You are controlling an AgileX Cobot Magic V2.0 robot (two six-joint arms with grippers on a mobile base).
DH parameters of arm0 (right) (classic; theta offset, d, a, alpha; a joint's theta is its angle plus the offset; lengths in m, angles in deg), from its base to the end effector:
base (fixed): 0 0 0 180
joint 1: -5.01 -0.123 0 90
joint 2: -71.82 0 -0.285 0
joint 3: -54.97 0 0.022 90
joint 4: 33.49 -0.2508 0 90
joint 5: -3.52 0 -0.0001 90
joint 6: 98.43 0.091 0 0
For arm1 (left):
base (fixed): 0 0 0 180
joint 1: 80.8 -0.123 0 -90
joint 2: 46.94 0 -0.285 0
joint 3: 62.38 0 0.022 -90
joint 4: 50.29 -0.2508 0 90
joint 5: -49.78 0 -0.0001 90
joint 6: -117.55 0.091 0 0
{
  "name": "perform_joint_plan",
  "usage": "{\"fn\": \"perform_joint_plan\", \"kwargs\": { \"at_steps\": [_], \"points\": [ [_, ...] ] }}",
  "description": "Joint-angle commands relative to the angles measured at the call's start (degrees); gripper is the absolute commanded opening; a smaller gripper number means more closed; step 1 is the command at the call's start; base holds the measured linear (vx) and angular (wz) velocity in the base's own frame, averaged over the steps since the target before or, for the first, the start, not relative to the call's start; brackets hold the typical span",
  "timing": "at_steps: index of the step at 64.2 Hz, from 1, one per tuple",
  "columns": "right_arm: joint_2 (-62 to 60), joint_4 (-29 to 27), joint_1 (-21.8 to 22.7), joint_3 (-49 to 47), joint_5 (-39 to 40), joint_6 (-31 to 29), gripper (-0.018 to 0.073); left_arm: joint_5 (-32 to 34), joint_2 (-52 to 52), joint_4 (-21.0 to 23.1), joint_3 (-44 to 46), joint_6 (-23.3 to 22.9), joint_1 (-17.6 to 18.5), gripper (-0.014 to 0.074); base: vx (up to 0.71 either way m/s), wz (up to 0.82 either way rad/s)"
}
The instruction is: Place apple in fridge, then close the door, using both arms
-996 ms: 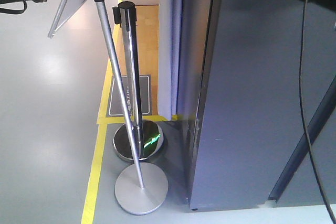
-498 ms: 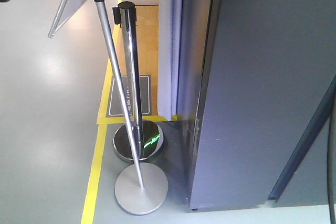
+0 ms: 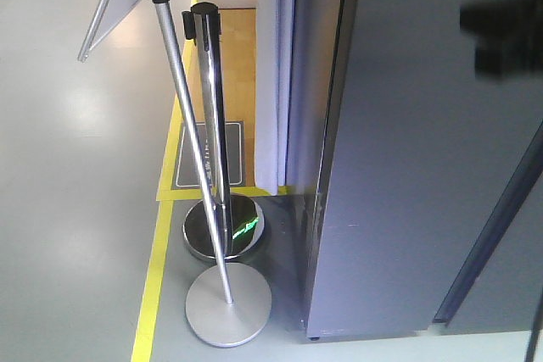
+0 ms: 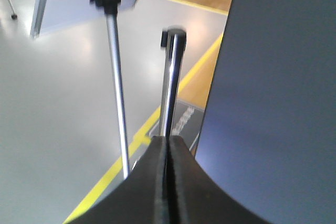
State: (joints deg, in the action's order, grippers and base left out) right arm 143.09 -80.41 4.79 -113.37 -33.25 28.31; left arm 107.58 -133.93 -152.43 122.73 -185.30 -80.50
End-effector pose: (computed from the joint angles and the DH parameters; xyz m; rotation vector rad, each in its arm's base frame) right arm 0.2314 0.0407 0.4176 -0.5094 1.8232 0.2856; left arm 0.2802 -0.0767 0.4557 0.5639 1.6804 -0.9863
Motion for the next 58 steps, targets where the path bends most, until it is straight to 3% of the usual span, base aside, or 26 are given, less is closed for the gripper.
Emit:
{"fn": "perform_joint_plan", "kwargs": {
  "at_steps": [1,18,31,40,58],
  "points": [
    [-5.6,-2.2,0.2,5.3,3.1,-1.0,-0.0005,-2.4,5.2,0.0,-5.9,-0.4,0.1,-0.0007,0.00,0.00],
    [-18.8,-3.1,0.2,26.5,2.0,-1.7,-0.0005,-10.2,21.1,0.1,-38.9,2.5,0.2,-0.0007,0.00,0.00],
    [-25.9,-3.1,0.2,35.7,-1.2,-1.8,-0.0005,-21.2,32.9,4.9,-58.2,2.5,0.2,-0.0007,0.00,0.00],
    [-28.0,-2.8,0.2,38.1,-3.6,-1.8,-0.0005,-24.8,38.2,8.4,-63.2,2.5,0.2,-0.0006,0.00,0.00],
    [-28.1,-2.9,0.2,38.5,-7.1,-1.8,-0.0005,-23.4,40.3,9.7,-63.5,2.5,0.2,-0.0006,0.00,0.00]
  ]
}}
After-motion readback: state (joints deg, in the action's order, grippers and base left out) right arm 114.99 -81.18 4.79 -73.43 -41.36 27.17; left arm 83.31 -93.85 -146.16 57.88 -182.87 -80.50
